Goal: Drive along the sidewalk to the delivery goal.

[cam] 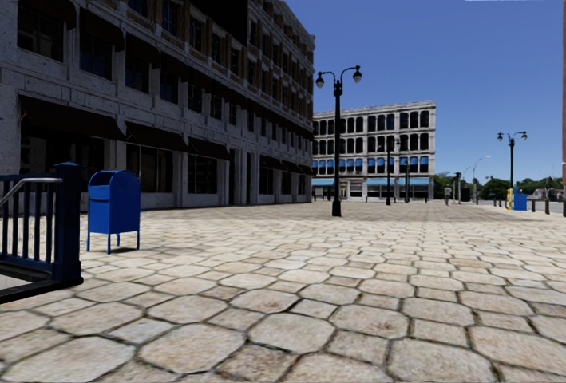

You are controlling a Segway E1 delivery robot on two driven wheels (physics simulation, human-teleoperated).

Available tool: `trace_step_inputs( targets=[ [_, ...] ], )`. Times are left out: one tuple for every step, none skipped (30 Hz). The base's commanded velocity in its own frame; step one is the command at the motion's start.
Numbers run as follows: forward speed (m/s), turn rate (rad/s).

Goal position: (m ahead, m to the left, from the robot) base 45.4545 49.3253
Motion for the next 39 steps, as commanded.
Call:
trace_step_inputs(
  targets=[
    [1.92, 0.00],
    [1.92, 0.00],
    [1.92, 0.00],
    [1.92, 0.00],
    [1.92, 0.00],
    [1.92, 0.00],
    [1.92, 0.00],
    [1.92, 0.00],
    [1.92, 0.00],
    [1.92, 0.00],
    [1.92, 0.00],
    [1.92, 0.00],
    [1.92, 0.00],
    [1.92, 0.00],
    [1.92, 0.00],
    [1.92, 0.00],
    [1.92, 0.00],
    [1.92, 0.00],
    [1.92, 0.00],
    [1.92, 0.00],
    [1.92, 0.00],
    [1.92, 0.00],
    [1.92, 0.00],
    [1.92, 0.00],
    [1.92, 0.00],
    [1.92, 0.00],
    [1.92, 0.00],
    [1.92, 0.00],
    [1.92, 0.00],
    [1.92, 0.00],
    [1.92, 0.00],
    [1.92, 0.00],
    [1.92, 0.00],
    [1.92, 0.00],
    [1.92, 0.00],
    [1.92, 0.00],
    [1.92, 0.00],
    [1.92, 0.00],
    [1.92, 0.00]
  ],
)
